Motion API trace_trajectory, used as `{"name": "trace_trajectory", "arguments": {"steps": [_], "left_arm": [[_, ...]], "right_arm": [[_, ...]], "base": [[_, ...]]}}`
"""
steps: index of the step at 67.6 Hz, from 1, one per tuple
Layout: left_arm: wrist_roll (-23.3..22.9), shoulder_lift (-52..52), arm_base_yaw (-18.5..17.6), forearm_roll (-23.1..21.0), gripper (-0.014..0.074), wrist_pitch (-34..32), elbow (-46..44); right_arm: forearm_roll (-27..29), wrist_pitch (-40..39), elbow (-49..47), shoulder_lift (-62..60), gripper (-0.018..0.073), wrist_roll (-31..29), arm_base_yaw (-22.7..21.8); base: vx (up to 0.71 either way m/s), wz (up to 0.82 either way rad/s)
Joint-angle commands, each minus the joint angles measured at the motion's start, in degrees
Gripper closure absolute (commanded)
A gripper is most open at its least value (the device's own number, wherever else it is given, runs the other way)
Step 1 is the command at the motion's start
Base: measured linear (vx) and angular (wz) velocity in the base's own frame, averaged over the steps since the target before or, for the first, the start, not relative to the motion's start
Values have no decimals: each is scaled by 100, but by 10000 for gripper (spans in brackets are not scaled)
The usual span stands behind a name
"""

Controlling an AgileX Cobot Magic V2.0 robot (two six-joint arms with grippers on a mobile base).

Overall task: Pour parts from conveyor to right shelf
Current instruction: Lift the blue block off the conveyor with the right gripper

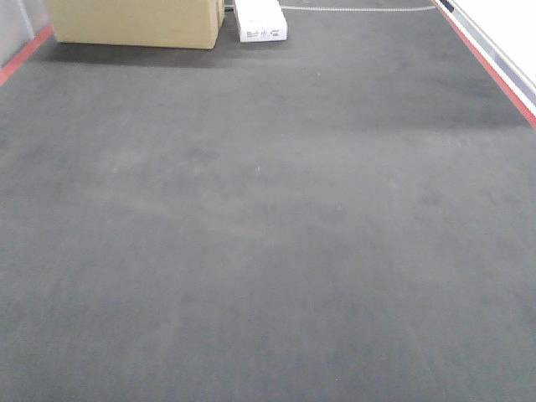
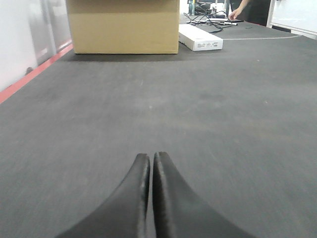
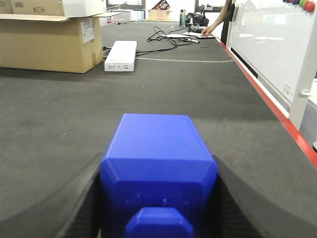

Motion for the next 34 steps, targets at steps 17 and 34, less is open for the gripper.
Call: {"name": "trace_trajectory", "arguments": {"steps": [17,34], "left_arm": [[-42,-19,-28,0,603,-406,-108],[-42,-19,-28,0,603,-412,-108]], "right_arm": [[-3,-457,-146,54,568,-61,-36],[3,-459,-146,54,568,-61,-36]], "base": [[-41,-7],[-46,-7]]}}
